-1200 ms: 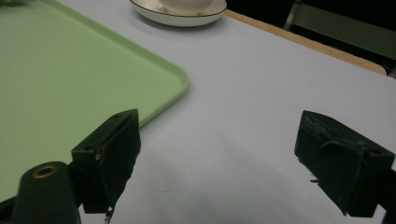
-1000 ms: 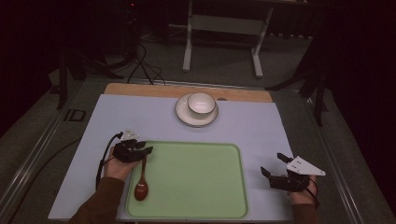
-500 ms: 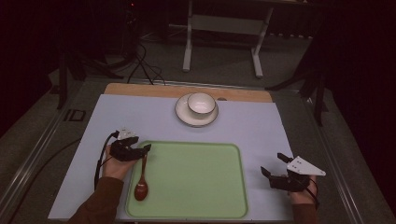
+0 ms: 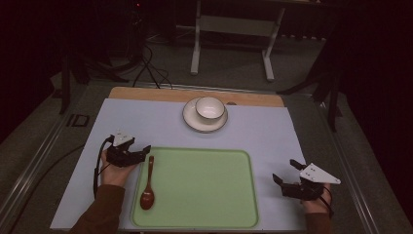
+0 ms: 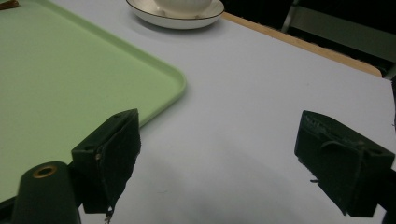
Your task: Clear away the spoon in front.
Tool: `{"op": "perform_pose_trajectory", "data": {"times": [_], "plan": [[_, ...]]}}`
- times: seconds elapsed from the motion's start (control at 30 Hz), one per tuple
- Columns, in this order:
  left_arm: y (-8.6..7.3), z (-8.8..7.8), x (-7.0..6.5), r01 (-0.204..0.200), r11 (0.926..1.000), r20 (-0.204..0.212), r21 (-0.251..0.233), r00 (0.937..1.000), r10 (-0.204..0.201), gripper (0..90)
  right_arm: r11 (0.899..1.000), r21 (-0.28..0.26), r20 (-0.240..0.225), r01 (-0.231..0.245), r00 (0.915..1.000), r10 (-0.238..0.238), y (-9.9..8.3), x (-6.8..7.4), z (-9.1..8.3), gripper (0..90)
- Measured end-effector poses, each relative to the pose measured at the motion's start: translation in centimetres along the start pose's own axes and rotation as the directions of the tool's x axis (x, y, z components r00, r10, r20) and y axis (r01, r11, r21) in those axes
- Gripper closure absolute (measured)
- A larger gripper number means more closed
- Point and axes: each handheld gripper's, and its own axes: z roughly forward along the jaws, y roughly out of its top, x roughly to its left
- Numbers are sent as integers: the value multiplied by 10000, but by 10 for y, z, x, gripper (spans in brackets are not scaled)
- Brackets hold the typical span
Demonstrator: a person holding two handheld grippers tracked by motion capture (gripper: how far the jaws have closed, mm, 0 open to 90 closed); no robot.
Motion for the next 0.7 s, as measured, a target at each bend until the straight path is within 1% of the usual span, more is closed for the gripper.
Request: {"op": "perform_pose_trajectory", "data": {"times": [0.17,0.27,0.37,0.53,0.6,0.7], "plan": [[1,-11,2,-32,9991,-127,-412,9999,27,282,10000,-83,23,-40,10000,40,0,-1,-1,142],[1,-20,3,-30,9971,-195,-755,9998,15,285,9999,-139,49,-50,10000,51,0,-1,-2,142],[1,-33,4,-39,9934,-277,-1147,9996,7,288,9997,-208,84,-98,9999,100,0,-2,-3,142],[-1,-47,8,-84,9898,-377,-1424,9993,31,294,9994,-293,137,-201,9997,206,0,-3,-5,142],[-3,-52,9,-88,9884,-399,-1516,9992,28,295,9992,-348,167,-181,9997,187,0,-4,-5,142],[-7,-59,11,-62,9863,-438,-1649,9990,-11,296,9987,-436,229,-272,9993,283,0,-5,-7,142]]}}
